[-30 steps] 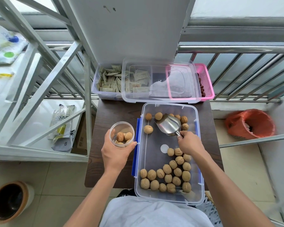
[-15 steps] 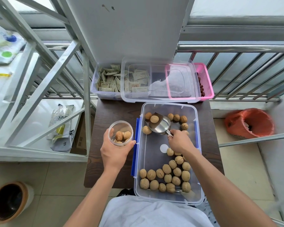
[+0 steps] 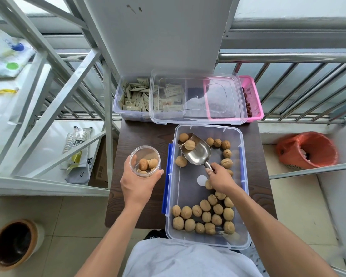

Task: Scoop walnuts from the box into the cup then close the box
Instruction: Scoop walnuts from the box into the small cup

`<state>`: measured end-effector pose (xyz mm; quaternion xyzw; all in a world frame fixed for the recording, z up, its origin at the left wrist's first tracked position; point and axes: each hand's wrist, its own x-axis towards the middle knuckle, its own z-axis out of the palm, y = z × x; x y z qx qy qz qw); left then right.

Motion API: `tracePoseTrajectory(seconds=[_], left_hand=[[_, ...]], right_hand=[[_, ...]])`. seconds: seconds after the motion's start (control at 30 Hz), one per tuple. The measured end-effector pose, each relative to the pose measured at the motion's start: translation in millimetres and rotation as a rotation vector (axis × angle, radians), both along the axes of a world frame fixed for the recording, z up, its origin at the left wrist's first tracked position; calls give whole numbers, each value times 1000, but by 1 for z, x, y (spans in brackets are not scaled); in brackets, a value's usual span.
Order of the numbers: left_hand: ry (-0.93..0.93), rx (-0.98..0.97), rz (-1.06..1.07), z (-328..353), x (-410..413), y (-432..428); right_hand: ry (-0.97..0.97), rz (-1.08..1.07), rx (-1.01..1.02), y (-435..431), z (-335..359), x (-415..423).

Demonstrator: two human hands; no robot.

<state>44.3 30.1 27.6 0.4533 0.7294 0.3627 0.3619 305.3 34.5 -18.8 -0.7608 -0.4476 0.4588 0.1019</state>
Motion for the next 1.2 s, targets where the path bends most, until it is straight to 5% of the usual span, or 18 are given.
tracePoseTrajectory(seconds=[0.23,0.6,1.2], left_hand=[[1,3,-17,2,2,0],[2,41,-80,5,2,-2],[107,131,-239,21,9,-16]], right_hand=[[151,-68,106,-14,17,5],[50,-29,90,-32,40,32],[251,358,168,-32,167,38]])
